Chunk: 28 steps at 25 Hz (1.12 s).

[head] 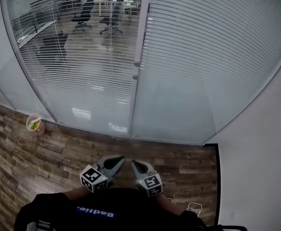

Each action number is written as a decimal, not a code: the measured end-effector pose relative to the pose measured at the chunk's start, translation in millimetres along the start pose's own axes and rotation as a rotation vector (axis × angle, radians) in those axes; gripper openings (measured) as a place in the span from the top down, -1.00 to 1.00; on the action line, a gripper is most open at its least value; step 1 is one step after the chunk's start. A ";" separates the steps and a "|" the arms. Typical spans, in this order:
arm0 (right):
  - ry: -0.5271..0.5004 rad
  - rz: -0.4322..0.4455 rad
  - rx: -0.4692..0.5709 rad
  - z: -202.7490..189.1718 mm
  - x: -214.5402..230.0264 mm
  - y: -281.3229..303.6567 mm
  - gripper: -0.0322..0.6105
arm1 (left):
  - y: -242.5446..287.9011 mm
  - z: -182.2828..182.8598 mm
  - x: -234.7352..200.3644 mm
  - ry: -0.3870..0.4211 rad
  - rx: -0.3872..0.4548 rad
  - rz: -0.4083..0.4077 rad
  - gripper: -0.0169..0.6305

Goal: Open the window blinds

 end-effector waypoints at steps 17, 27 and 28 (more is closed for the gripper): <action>-0.015 -0.071 0.043 45.2 -52.7 40.3 0.89 | -72.3 14.9 -51.6 0.013 0.071 -0.030 0.95; -0.015 -0.080 0.076 47.0 -52.3 36.0 0.89 | -72.9 12.8 -46.3 0.046 0.059 -0.045 0.95; -0.017 -0.079 0.081 47.6 -52.1 35.4 0.89 | -72.8 12.4 -45.7 0.045 0.059 -0.044 0.95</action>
Point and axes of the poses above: the fingertips, and each gripper's own axes: y forward along the fingers, x to its right, z out of its top, the point moved 1 cm from there along -y, backward along the fingers, and after that the axes turned 1 degree about x, right-handed, at the moved point
